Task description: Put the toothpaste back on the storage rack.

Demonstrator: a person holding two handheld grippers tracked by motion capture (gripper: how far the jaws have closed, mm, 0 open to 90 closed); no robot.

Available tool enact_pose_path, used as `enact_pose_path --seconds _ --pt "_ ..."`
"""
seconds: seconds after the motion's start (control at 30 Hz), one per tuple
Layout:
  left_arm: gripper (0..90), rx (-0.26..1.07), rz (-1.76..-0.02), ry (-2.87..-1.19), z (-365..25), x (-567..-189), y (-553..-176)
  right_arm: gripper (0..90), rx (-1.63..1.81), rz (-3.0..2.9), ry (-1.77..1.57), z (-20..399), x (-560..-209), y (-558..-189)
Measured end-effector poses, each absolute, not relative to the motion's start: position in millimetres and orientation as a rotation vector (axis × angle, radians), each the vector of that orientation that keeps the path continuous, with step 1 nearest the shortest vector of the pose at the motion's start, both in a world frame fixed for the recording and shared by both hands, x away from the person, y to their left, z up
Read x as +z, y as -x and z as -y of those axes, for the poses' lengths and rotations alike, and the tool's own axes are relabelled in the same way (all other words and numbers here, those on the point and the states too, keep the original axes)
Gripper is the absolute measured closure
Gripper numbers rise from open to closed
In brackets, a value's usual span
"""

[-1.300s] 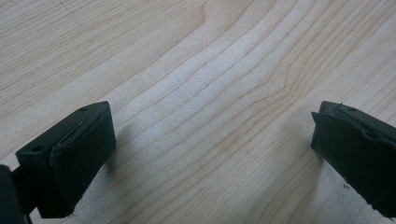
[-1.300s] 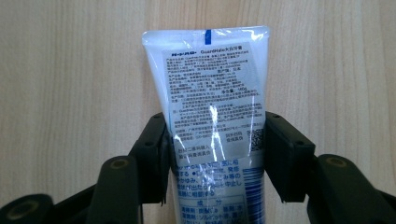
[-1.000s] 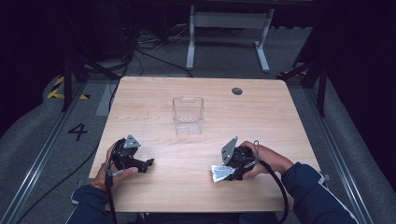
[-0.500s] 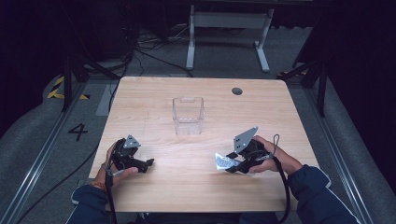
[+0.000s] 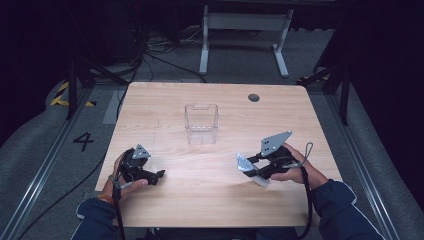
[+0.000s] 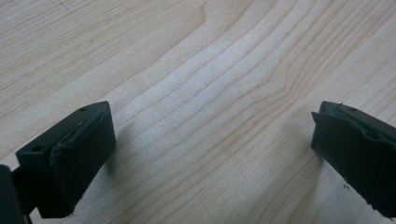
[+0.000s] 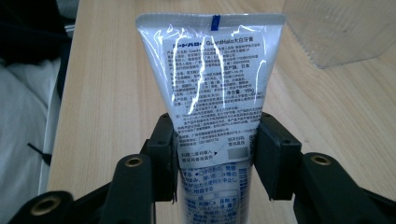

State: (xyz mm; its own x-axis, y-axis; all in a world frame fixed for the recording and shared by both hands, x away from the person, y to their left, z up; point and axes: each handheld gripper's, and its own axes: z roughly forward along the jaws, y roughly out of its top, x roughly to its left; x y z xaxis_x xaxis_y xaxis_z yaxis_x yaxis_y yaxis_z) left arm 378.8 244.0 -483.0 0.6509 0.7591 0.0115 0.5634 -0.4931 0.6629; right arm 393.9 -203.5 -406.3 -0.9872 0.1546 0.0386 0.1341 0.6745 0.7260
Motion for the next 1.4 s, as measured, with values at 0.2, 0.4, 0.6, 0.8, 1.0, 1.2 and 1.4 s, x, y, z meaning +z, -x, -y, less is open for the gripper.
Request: enact_pose_path --seconds 0.2,0.4,0.6,0.8,1.0,1.2,1.4 --pt "0.2 0.397 -1.026 -2.235 -243.8 -483.0 -378.5 56.4 1.286 -2.822 -0.279 208.8 -405.5 -392.4" --pt "0.2 0.396 -1.028 -2.233 -243.7 -483.0 -378.4 56.8 1.321 -2.802 -0.295 211.4 -404.7 -390.7" --pt "0.2 0.397 -1.027 -2.235 -243.8 -482.9 -378.5 57.1 1.365 -2.774 -0.327 214.4 -404.2 -391.2" --pt "0.2 0.402 -1.022 -2.235 -244.0 -483.0 -378.8 57.2 1.397 -2.737 -0.333 214.6 -400.3 -391.1" --pt "0.2 0.396 -1.027 -2.234 -243.8 -483.0 -378.4 57.2 1.411 -2.707 -0.330 211.4 -395.3 -392.7" --pt "0.2 0.402 -1.023 -2.235 -243.9 -483.0 -378.7 57.2 1.448 -2.670 -0.328 208.3 -387.4 -394.5" --pt "0.2 0.402 -1.022 -2.235 -244.0 -483.0 -378.8 57.2 1.466 -2.631 -0.333 207.5 -377.8 -397.6"
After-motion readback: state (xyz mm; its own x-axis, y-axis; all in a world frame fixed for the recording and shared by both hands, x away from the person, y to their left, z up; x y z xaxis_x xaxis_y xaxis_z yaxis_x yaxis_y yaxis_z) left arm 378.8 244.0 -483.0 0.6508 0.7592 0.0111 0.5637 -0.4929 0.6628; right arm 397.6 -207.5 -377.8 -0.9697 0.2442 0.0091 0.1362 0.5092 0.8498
